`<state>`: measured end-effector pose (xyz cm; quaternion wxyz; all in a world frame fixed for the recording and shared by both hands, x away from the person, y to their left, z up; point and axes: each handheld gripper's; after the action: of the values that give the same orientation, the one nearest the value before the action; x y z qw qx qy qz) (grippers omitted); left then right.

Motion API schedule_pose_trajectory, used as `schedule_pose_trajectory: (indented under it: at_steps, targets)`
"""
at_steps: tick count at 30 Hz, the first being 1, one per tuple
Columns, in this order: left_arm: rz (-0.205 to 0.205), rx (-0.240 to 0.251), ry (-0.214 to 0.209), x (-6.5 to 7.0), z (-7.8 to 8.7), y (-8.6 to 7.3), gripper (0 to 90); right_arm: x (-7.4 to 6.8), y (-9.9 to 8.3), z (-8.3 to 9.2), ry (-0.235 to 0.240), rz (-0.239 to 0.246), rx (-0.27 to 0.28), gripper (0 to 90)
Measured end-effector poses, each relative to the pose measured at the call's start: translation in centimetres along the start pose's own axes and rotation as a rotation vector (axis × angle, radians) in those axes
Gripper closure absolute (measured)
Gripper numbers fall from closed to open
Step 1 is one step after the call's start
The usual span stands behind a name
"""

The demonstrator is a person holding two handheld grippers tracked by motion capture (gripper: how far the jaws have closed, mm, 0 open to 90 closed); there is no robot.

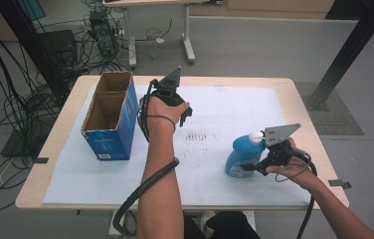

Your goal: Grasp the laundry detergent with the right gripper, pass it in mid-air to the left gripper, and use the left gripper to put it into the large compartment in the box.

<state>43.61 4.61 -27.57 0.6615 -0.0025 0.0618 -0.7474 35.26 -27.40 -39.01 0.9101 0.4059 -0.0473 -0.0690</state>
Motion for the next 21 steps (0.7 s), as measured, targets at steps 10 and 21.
schedule_pose_trajectory:
  at_steps: [10, 21]
  targets:
    - [-0.001, -0.001, -0.012, 0.01, -0.21, 0.06, 6.6, 0.25, -0.11, -0.39, 0.022, 0.011, -0.012, 34.1]
    - [0.004, -0.001, -0.010, -0.17, -0.24, -0.06, 6.6, 0.17, -0.18, -0.42, 0.043, 0.028, -0.004, 41.3]
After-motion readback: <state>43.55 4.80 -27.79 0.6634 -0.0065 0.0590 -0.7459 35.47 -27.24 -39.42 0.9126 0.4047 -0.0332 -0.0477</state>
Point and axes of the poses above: each handheld gripper's, and its own axes: z roughly backward along the jaws, y roughly out of its top, x roughly to its right, and after that the axes turned 10 degrees about -x, right-handed
